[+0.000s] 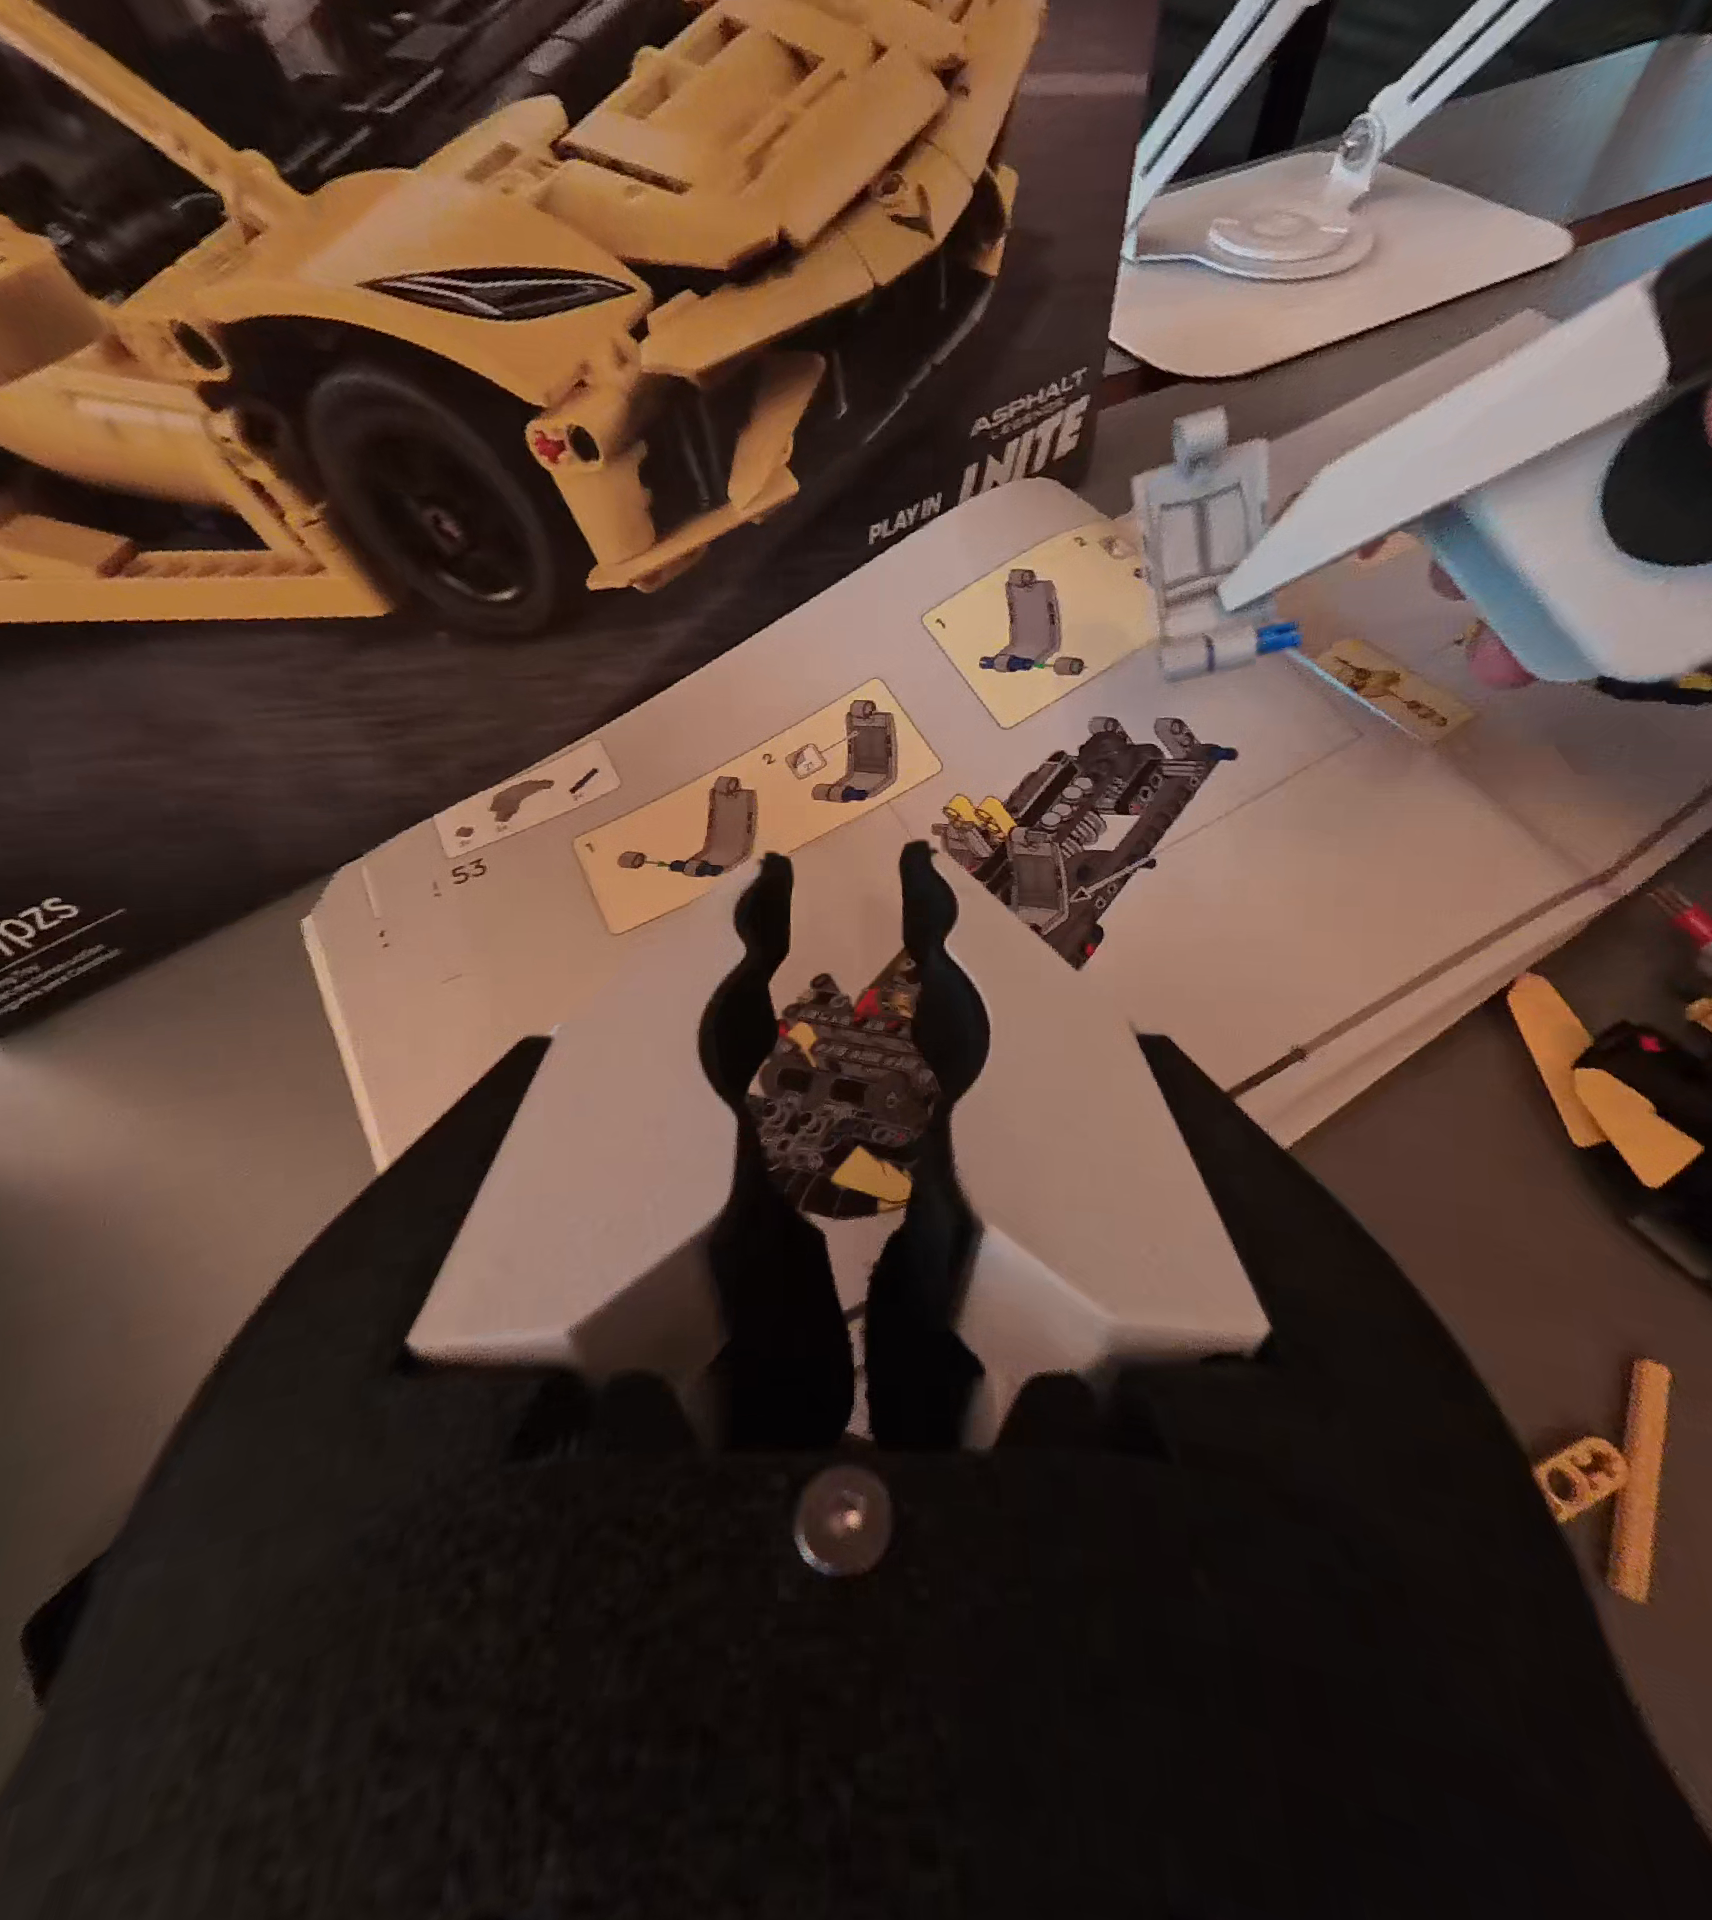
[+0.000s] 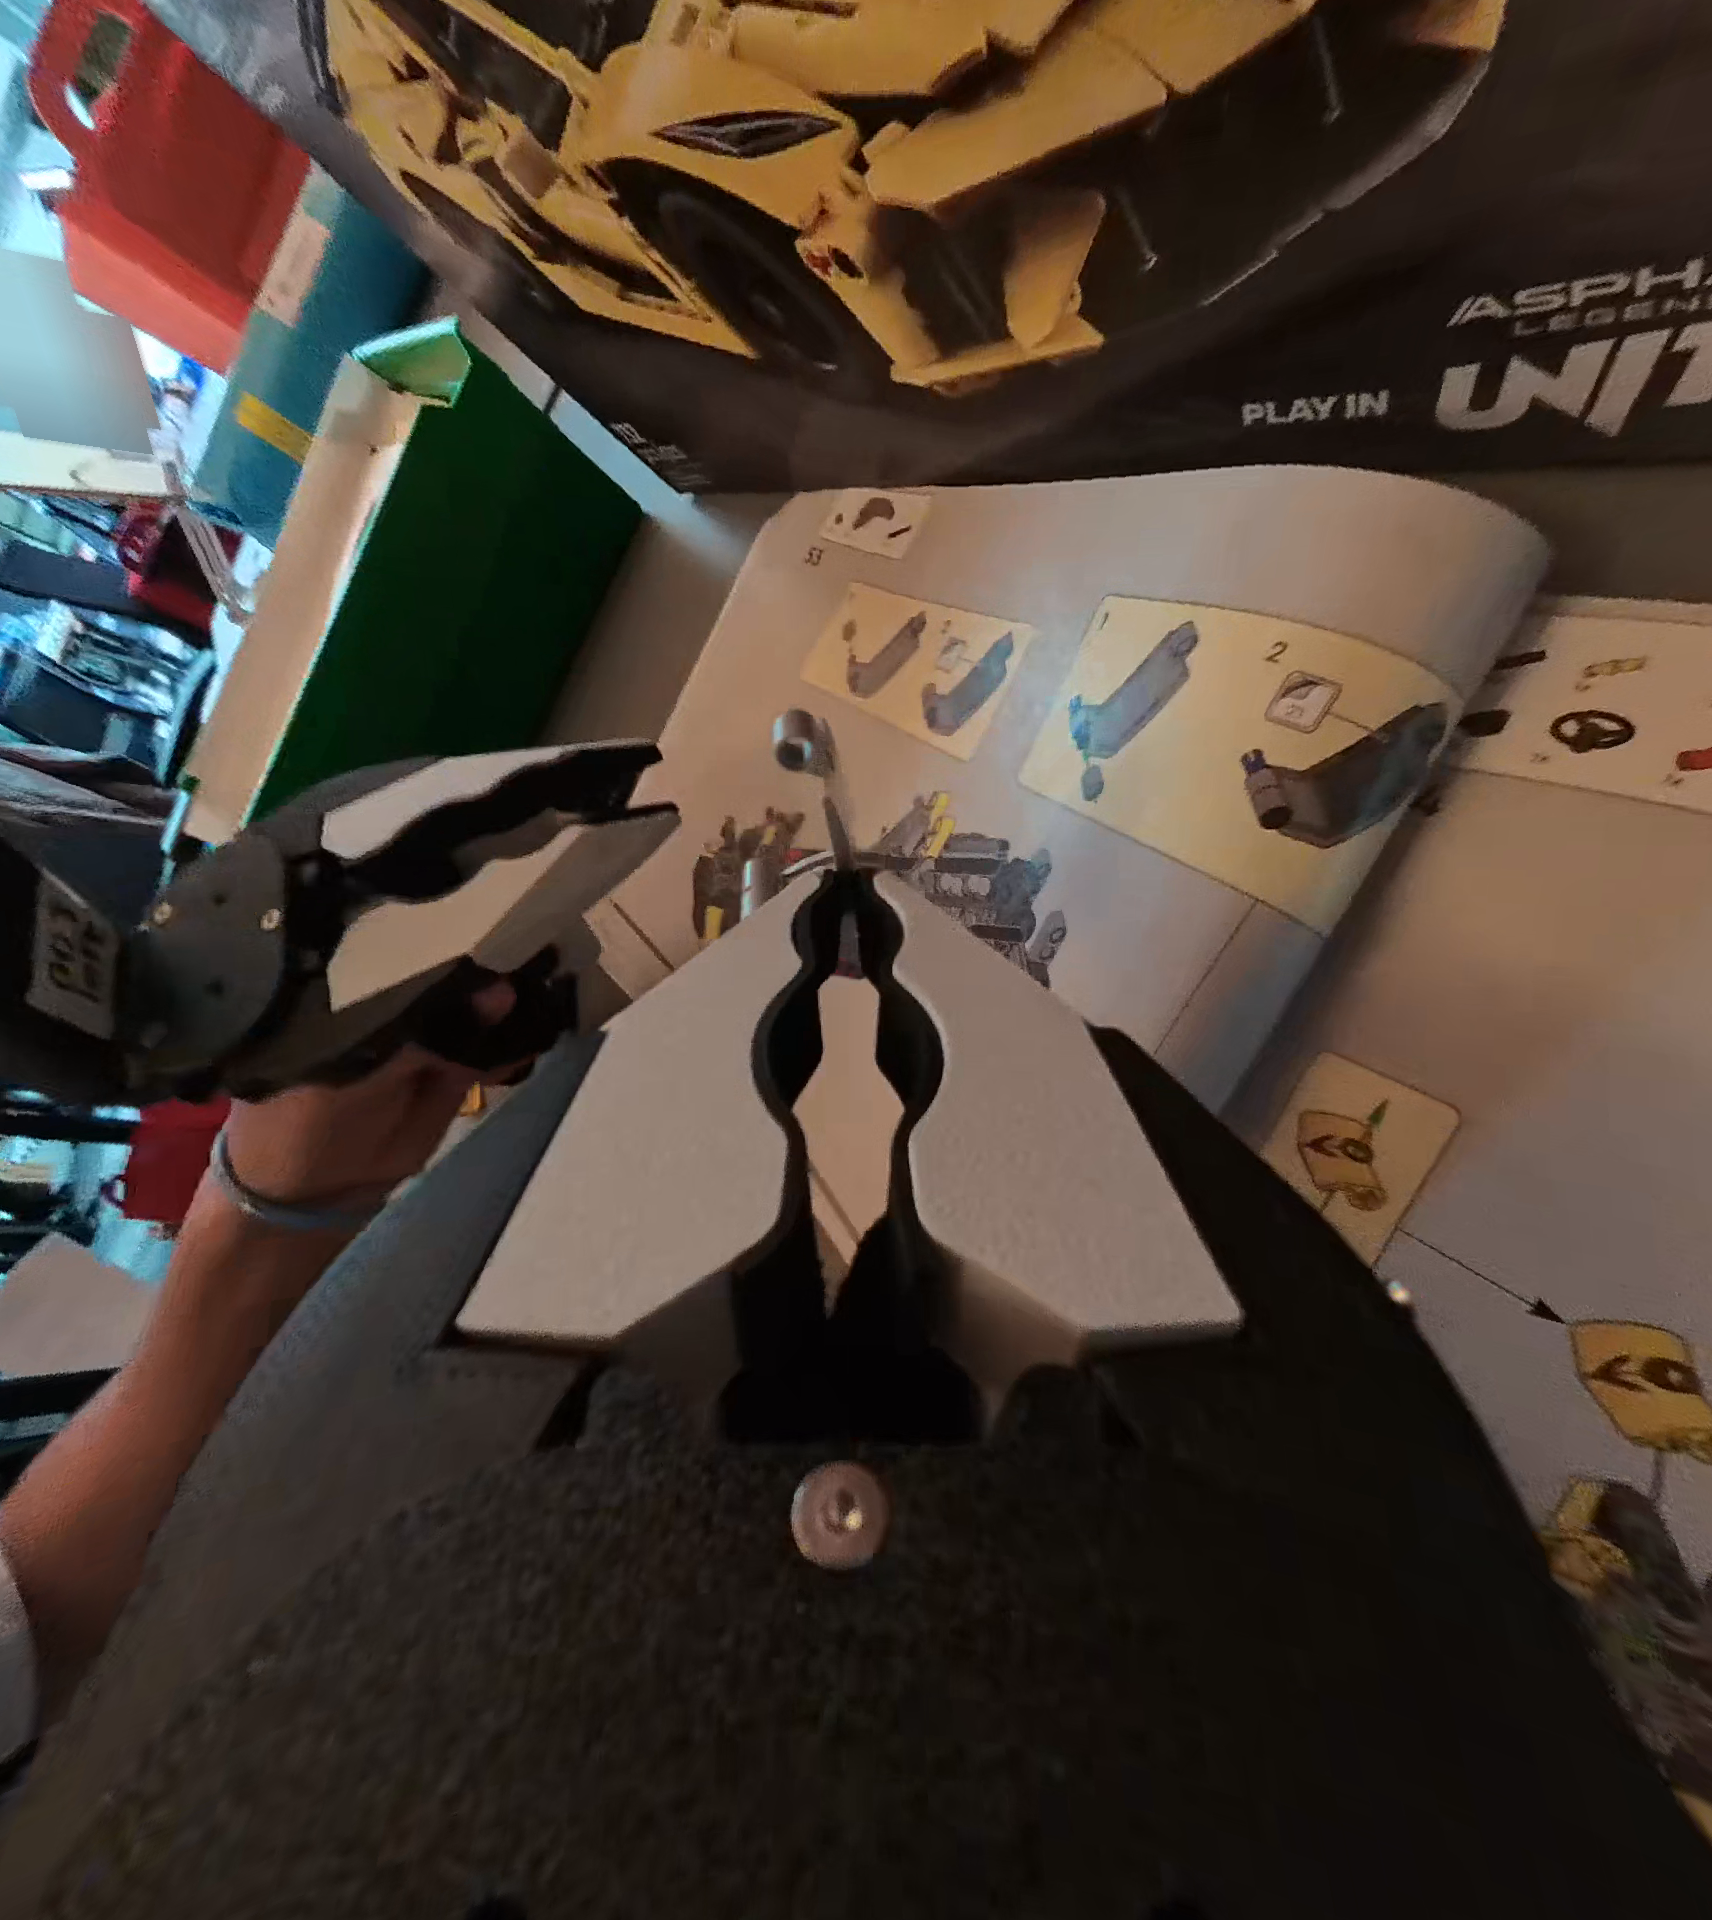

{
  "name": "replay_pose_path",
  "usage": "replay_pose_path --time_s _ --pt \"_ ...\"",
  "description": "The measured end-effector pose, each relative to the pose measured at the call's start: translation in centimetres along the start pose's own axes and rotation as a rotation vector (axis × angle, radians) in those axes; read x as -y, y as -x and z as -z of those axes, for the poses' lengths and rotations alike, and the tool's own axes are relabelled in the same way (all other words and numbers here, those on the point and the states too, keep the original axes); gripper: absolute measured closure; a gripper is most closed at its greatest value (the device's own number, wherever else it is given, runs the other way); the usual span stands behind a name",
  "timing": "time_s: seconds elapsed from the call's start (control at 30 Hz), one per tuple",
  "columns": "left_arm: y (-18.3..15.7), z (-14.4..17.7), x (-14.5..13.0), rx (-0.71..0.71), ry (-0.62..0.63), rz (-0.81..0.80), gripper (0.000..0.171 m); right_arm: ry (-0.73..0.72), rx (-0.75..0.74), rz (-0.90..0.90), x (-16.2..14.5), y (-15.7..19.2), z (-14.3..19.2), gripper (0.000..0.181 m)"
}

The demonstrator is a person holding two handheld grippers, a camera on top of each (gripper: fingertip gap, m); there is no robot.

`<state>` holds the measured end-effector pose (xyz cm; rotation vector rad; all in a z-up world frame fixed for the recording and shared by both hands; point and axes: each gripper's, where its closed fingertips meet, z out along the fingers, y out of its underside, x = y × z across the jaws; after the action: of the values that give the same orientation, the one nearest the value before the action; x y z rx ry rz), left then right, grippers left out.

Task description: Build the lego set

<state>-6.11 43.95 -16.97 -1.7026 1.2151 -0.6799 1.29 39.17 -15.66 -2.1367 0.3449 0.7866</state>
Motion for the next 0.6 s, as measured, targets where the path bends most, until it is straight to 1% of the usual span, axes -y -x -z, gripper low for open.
replay_pose_path --time_s 0.1,0.2,0.3,0.5,0.6 --pt "-0.7 0.0 -0.1 -0.047 -0.001 0.010 0.153 0.004 -0.009 -0.015 -0.2 -0.8 -0.3 0.180" --pt "-0.6 0.4 0.4 -0.049 -0.028 0.019 0.153 0.019 0.000 -0.028 -0.5 -1.1 -0.8 0.180" --pt "-0.4 0.6 0.4 -0.043 -0.031 0.021 0.153 0.030 0.009 -0.038 -0.8 -1.4 -1.1 0.180" --pt "-0.4 0.6 0.2 -0.024 -0.027 -0.031 0.153 0.035 0.030 -0.050 -0.9 -1.4 -1.2 0.180" --pt "-1.5 0.7 0.5 -0.068 -0.039 -0.054 0.153 0.035 0.044 -0.058 -1.0 -1.3 -1.2 0.180"
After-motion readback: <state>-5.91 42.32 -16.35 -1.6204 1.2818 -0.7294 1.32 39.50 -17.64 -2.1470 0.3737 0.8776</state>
